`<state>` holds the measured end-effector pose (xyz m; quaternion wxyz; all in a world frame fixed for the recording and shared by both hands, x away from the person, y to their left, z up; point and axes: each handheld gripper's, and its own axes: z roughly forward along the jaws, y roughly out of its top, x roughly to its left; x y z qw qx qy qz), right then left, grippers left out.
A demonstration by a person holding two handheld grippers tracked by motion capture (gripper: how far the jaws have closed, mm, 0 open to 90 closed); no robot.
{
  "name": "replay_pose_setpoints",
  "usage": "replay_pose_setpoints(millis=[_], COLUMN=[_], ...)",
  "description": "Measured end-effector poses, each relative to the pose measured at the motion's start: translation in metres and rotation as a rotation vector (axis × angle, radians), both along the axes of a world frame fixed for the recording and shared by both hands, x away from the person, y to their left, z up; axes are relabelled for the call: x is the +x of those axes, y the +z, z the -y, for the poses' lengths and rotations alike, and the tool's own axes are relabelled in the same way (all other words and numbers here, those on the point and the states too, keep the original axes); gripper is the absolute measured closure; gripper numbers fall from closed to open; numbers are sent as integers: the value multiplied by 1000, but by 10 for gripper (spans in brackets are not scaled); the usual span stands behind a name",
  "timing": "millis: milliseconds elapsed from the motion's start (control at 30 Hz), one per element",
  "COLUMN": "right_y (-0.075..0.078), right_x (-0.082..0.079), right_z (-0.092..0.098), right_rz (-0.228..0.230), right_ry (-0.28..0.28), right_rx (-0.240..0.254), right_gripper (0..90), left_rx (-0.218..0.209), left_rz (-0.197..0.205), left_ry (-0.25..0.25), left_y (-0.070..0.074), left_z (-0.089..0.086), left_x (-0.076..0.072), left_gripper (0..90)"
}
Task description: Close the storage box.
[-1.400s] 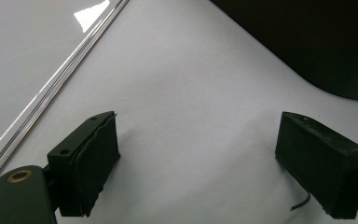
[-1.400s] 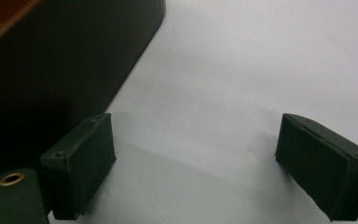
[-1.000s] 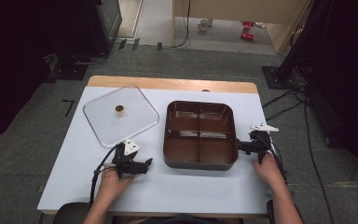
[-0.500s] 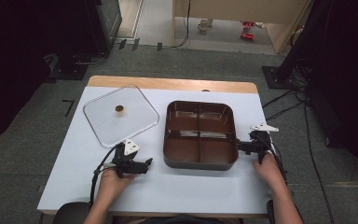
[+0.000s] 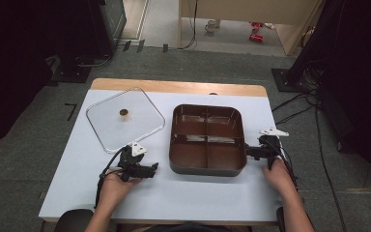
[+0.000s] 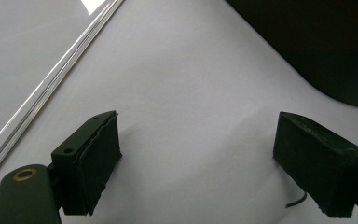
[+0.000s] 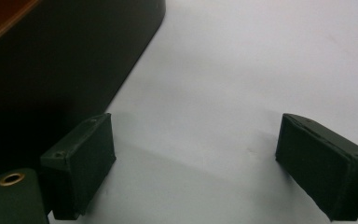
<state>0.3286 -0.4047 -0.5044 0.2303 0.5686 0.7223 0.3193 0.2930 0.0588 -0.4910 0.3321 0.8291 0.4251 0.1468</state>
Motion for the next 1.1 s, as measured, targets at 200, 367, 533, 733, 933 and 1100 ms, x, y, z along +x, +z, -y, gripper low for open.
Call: replay_pose_setpoints(millis=[200, 367, 533, 733, 933, 1100], right_y=[0, 0, 0, 0, 0, 0], right_x=[0, 0, 0, 0, 0, 0], right_z=[0, 0, 0, 0, 0, 0], right_rz=[0, 0, 0, 0, 0, 0], right_ry=[0, 0, 0, 0, 0, 0], right_rx=[0, 0, 0, 0, 0, 0], right_gripper=[110, 110, 110, 110, 110, 111], left_rx=[-40, -33, -59, -40, -30, -39], left_rz=[-8, -22, 1, 40, 69, 37], left_ry=[-27, -45, -67, -82, -98, -98], left_y=[6, 10, 17, 27, 32, 33], left_z=[-6, -8, -15, -17, -15, -15], left_x=[2, 1, 0, -2, -2, 3], left_gripper=[148, 172, 231, 294, 325, 327])
